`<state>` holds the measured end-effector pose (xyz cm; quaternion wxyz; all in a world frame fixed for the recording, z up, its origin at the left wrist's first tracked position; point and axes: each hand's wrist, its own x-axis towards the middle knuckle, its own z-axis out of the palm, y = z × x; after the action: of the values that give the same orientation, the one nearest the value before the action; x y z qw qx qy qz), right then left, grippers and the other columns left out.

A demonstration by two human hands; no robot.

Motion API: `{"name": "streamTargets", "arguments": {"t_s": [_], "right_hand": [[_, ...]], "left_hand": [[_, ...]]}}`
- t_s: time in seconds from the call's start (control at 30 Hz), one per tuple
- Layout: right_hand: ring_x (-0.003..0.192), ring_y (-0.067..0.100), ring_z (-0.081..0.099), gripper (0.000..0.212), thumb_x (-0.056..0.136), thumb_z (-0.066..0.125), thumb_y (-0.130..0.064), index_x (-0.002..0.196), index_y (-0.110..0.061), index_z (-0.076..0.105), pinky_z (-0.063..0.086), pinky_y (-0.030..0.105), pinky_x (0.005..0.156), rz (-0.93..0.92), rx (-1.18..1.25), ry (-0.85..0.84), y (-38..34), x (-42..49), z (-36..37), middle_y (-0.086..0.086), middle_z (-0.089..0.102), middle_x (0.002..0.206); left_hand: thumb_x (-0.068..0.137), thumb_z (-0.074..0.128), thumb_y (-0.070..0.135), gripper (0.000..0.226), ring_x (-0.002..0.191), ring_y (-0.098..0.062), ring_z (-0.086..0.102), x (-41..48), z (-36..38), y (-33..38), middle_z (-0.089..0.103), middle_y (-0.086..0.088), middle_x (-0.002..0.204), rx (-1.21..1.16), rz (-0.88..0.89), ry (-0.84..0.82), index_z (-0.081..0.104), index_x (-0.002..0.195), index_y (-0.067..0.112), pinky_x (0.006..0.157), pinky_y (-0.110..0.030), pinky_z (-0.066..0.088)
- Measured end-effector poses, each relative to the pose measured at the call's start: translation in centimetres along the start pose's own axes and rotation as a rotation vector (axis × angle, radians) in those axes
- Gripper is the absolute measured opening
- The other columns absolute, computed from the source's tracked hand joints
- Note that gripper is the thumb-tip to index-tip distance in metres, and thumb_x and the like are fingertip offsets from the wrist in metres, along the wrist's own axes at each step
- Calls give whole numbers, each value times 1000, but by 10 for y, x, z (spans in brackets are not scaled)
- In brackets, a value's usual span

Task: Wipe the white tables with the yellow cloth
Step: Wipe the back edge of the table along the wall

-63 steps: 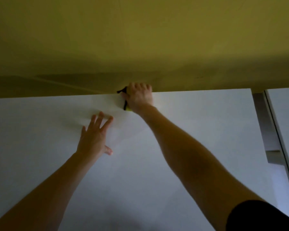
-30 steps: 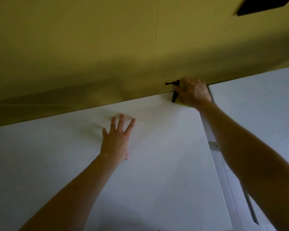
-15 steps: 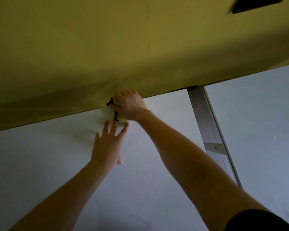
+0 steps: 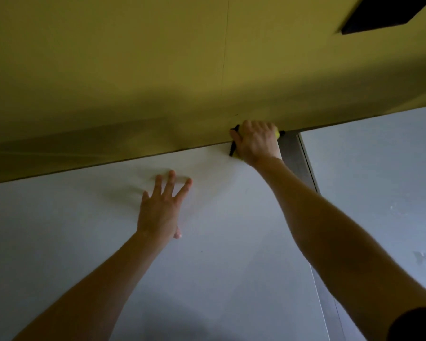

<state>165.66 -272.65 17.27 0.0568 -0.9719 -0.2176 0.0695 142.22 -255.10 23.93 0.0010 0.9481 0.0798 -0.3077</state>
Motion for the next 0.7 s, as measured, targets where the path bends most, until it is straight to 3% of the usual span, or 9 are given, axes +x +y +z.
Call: {"name": "streamTargets", "arguments": {"t_s": [0.2,0.37,0.5,0.6,0.7], "right_hand": [[109,37,66,49,108,45,-62,115,-15,59,46,45,95,-417,150,-212,-115,-7,6,13,70,114],[101,41,67,52,105,45,-70,114,-19,53,51,43,78,-293,135,-266,-48,10,1,17,68,114],[97,41,64,61,100,38,-78,105,-20,56,51,43,76,-104,93,-135,12,7,-5,15,63,103],[104,44,66,66,103,29,-68,109,-11,61,54,48,86,-57,27,-77,-20,2,-7,23,69,108],[121,41,66,58,110,36,-62,126,-14,65,53,44,92,-180,30,-222,-117,4,-1,20,69,132]], "left_hand": [[67,97,61,140,169,-26,3,-23,6,-25,-4,-3,182,-101,-9,27,10,172,33,127,-47,38],[65,97,63,156,168,-37,-6,-48,34,-66,-22,-5,179,-59,-117,-31,-17,169,41,129,-62,31],[65,97,63,157,168,-39,-7,-49,43,-73,-24,-5,179,-82,-85,-14,-19,169,40,128,-64,31],[68,96,63,157,168,-39,-9,-46,43,-73,-27,-6,178,-96,-90,-23,-22,168,40,129,-64,29],[68,96,61,156,167,-39,-9,-47,43,-74,-28,-6,178,-97,-95,-18,-22,168,40,130,-64,28]]}}
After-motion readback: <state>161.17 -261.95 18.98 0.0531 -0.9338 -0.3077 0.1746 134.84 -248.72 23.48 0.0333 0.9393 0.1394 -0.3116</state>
